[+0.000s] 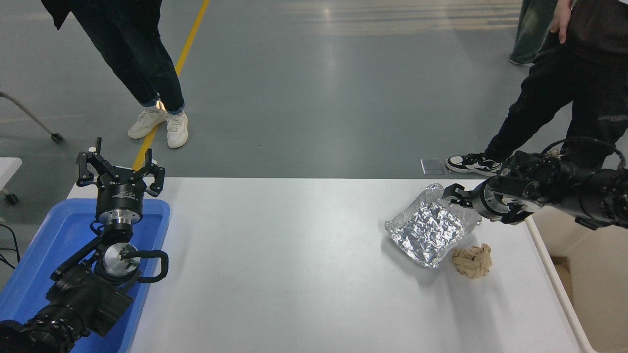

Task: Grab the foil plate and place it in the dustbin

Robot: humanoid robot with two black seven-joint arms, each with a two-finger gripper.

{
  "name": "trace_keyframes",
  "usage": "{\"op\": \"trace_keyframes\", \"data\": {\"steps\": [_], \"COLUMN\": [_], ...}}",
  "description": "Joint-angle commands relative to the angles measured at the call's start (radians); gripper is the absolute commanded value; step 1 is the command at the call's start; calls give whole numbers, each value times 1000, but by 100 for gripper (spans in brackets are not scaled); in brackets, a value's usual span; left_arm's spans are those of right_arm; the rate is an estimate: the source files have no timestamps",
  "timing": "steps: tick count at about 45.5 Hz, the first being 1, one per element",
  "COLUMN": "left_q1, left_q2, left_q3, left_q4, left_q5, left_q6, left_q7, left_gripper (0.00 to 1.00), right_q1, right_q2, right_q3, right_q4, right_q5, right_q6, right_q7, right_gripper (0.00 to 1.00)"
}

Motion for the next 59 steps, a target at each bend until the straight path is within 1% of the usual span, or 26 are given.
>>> {"op": "trace_keyframes", "data": {"steps": [1,4,9,10,12,13,16,19,23,25,30,33,35,36,38,39,41,50,56,59], "left_q1": [0,0,0,0,0,0,0,0,0,0,0,0,0,0,0,0,0,0,0,0], "left_q2": [0,0,0,0,0,0,0,0,0,0,0,0,0,0,0,0,0,0,0,0], "left_q3": [0,0,0,0,0,0,0,0,0,0,0,0,0,0,0,0,0,0,0,0], "left_q4": [0,0,0,0,0,0,0,0,0,0,0,0,0,0,0,0,0,0,0,0], "left_q5": [0,0,0,0,0,0,0,0,0,0,0,0,-1,0,0,0,-1,0,0,0], "left_q6": [0,0,0,0,0,0,0,0,0,0,0,0,0,0,0,0,0,0,0,0], "left_q7": [0,0,0,0,0,0,0,0,0,0,0,0,0,0,0,0,0,0,0,0], "left_gripper": [99,99,99,99,99,99,99,99,99,99,99,99,99,99,99,99,99,99,99,99], "right_q1": [-95,-103,-118,-118,-123,-124,-132,-138,-140,-141,-144,-144,-143,-143,-140,-140,-138,-120,-66,-10], "right_q2": [38,55,57,58,58,58,58,60,70,72,73,73,73,73,75,75,77,86,70,41], "right_q3": [33,41,85,92,101,102,104,104,104,104,104,104,104,104,104,104,104,104,95,86], "right_q4": [-76,-79,-80,-80,-80,-80,-80,-80,-80,-80,-80,-80,-79,-79,-79,-79,-79,-71,-30,26], "right_q5": [-2,0,-2,-2,0,-2,-2,-2,0,-2,-3,-2,-2,0,0,0,0,1,3,3], "right_q6": [-27,-33,-45,-47,-51,-53,-53,-56,-57,-56,-56,-56,-53,-53,-54,-54,-54,-51,-39,-37], "right_q7": [-21,-29,-32,-32,-32,-32,-32,-32,-32,-30,-30,-30,-27,-27,-27,-27,-26,-23,-21,-23], "right_gripper": [100,100,97,95,87,84,82,72,66,60,40,37,31,26,11,6,1,0,0,0]}}
